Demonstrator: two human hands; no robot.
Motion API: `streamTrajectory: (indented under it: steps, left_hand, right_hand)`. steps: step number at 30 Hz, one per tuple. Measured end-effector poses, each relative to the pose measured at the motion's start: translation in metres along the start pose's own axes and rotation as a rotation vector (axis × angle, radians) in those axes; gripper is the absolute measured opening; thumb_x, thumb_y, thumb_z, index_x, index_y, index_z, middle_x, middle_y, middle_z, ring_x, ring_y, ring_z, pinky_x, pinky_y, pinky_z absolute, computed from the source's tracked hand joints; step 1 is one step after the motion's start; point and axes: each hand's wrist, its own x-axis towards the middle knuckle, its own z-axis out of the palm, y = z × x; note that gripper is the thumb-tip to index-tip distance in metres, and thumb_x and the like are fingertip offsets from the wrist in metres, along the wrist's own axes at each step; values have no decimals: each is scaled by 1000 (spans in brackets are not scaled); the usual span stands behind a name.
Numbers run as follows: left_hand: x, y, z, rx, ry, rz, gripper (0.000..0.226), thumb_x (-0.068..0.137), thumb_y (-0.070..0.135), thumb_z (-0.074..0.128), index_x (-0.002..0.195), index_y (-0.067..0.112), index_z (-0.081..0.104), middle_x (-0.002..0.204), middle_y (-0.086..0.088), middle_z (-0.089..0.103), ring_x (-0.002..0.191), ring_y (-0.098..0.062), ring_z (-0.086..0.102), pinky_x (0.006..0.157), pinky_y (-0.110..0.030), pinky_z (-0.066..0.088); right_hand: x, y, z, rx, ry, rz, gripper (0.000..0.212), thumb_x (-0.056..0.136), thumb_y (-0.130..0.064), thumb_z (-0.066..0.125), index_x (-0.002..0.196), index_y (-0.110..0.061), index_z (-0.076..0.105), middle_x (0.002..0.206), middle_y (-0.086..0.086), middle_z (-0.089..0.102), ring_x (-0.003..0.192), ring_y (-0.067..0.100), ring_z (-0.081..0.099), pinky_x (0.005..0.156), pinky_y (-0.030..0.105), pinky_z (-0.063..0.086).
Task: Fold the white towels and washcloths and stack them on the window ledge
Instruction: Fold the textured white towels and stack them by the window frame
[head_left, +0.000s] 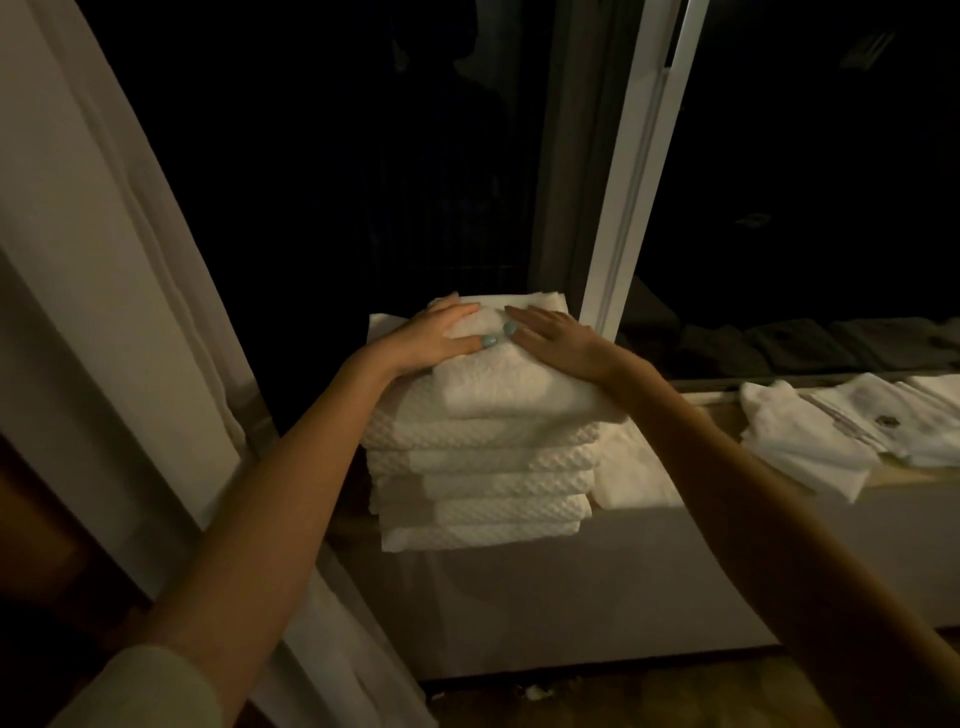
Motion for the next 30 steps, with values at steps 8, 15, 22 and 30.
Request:
streamTrajectory:
  steps: [8, 15, 22, 30]
  left_hand:
    - [-3, 4, -4, -35, 15, -33, 67, 90, 54, 53, 147, 25, 31, 155, 1, 24, 141, -18, 26, 114, -33, 24]
    - [-10, 23, -11, -103, 111, -15, 56, 89, 45, 61, 138, 22, 46, 140, 0, 48, 124, -16, 49, 91, -24, 40]
    - [-25, 111, 15, 72, 160, 246, 38, 94, 35, 56, 131, 25, 55, 131, 6, 55, 117, -10, 50, 90, -22, 37]
    - [-2, 165, 66, 133, 204, 213, 42, 94, 29, 56, 135, 24, 51, 141, 0, 49, 127, -18, 47, 100, -30, 38]
  right_hand:
    - [2, -6, -1, 94, 37, 42, 52, 98, -57, 27, 147, -39, 27, 158, 2, 22, 144, 28, 16, 115, 51, 11]
    - [-21, 1, -7, 517, 282, 62, 40, 101, -44, 38, 125, -18, 57, 104, 0, 59, 86, 11, 58, 76, 20, 45]
    - [-50, 41, -18, 606, 415, 123, 42, 99, -33, 47, 132, -7, 52, 128, 15, 57, 118, 26, 54, 103, 42, 44]
    - [-74, 125, -33, 280, 325, 166, 46, 97, -26, 54, 140, -14, 45, 136, 8, 54, 122, 22, 53, 94, 21, 35]
